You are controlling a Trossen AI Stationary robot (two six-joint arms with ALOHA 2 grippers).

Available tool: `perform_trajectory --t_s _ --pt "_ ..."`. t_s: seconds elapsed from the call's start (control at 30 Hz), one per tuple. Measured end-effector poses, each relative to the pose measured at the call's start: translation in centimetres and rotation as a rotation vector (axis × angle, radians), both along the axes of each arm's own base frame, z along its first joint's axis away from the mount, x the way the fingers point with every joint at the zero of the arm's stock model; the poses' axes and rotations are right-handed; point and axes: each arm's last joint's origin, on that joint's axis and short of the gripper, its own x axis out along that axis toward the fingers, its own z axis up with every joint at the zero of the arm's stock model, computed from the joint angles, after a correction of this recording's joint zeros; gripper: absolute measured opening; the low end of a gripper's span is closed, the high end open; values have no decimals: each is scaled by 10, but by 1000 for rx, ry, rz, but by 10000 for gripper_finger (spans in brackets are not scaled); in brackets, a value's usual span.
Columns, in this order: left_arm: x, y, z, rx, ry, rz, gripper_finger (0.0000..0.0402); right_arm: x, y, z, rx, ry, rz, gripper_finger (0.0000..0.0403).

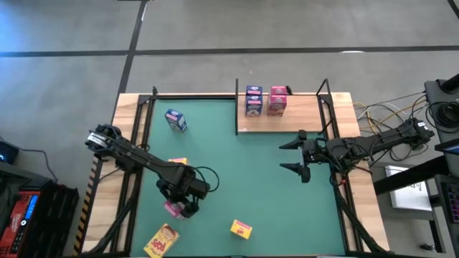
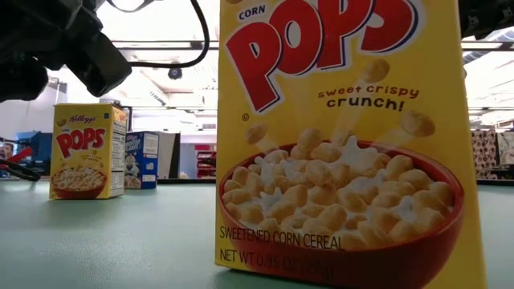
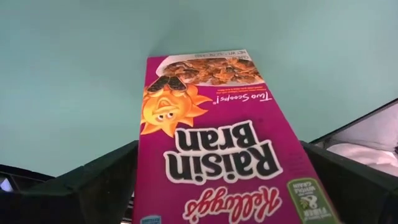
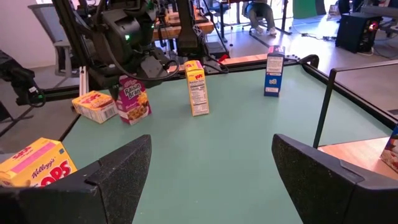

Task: Stack cereal on shelf
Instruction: Put the pink cereal box on the shelf

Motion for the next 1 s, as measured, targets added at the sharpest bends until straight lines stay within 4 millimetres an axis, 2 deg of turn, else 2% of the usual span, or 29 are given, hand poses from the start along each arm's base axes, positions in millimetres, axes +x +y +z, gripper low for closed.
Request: perform_trajectory --t_s 0.33,0.7,1.0 --pt "1 3 3 8 9 24 399 0 0 0 0 0 0 322" --pt "8 2 36 81 -9 40 400 0 0 0 0 0 0 322" --pt "10 2 53 133 2 92 400 0 0 0 0 -1 -1 322"
